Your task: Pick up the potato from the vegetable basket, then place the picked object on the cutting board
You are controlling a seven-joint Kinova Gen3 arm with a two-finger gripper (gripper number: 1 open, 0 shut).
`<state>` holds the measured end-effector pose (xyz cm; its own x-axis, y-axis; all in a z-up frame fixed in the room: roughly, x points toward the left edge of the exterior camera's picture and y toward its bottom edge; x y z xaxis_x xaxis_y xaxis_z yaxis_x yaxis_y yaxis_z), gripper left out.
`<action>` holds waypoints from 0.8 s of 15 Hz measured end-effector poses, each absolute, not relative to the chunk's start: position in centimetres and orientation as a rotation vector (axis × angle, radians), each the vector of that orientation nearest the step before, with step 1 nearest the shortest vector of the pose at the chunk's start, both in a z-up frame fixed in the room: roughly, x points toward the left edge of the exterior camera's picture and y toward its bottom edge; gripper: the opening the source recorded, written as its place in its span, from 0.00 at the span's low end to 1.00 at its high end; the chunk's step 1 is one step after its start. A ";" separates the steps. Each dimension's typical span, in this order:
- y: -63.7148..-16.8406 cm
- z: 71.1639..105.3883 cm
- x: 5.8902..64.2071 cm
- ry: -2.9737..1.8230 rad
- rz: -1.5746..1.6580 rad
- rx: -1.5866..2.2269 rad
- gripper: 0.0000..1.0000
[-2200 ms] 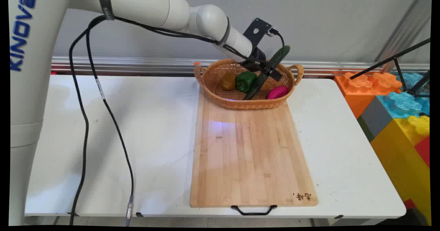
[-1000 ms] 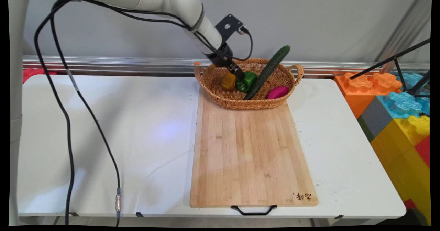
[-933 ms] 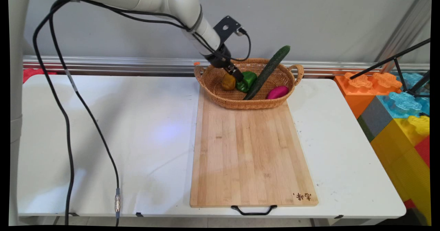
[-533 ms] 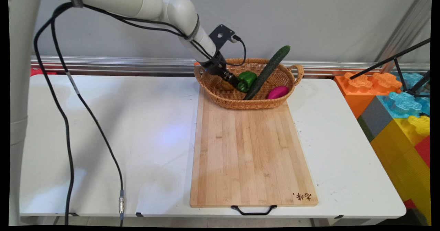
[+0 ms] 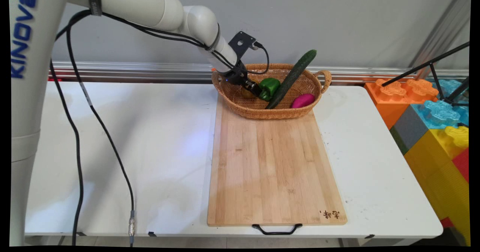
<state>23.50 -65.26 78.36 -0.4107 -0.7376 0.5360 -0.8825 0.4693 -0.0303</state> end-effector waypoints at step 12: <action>-65.6 78.0 22.4 -2.292 0.502 1.284 0.00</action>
